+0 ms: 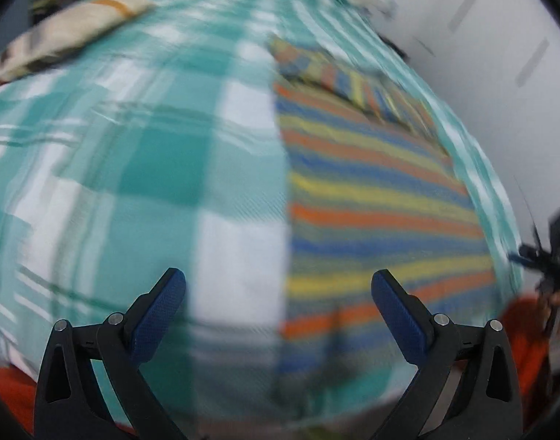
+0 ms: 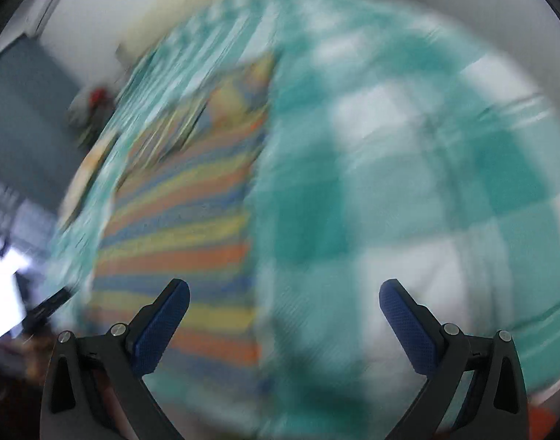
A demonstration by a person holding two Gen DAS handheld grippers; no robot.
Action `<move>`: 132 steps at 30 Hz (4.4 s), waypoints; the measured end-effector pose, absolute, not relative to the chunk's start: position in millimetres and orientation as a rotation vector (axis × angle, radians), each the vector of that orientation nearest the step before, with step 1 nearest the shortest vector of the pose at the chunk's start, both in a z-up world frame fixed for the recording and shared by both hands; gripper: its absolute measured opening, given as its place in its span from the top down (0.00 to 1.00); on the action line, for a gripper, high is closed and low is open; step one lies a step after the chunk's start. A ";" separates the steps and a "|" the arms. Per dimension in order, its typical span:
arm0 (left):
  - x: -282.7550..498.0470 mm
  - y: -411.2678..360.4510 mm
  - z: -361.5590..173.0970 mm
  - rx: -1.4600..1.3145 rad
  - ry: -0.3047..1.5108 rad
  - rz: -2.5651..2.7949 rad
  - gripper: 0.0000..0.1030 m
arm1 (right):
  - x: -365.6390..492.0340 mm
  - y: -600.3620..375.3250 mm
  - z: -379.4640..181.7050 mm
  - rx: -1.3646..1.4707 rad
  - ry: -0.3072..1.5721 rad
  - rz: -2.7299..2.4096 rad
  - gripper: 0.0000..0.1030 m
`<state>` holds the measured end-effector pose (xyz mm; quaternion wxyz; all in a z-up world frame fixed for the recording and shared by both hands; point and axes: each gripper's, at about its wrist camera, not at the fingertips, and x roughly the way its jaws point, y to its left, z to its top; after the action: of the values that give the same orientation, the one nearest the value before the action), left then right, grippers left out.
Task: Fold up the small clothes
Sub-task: 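Grasp the sweater hem with the left tool while the right tool grasps the hem too, then lift the hem with both tools and fold it over toward the collar, then release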
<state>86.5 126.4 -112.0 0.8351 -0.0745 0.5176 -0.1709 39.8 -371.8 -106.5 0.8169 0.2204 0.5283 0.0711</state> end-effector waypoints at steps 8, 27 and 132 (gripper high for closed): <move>67.0 75.4 -130.8 0.079 1.195 -0.426 0.26 | 26.5 -331.2 -141.1 0.321 1.370 0.275 0.33; 106.8 106.2 -83.4 -0.348 1.200 -0.541 0.97 | 32.6 -350.1 -99.7 0.568 1.169 0.361 0.94; 277.2 66.1 -132.1 -0.082 1.124 -0.231 0.24 | 187.9 -298.8 -145.7 0.123 1.048 0.236 0.60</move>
<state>277.2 66.1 -132.1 0.8390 -0.0385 0.5317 -0.1090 187.9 -298.8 -145.7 0.8575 0.0584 0.4988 0.1122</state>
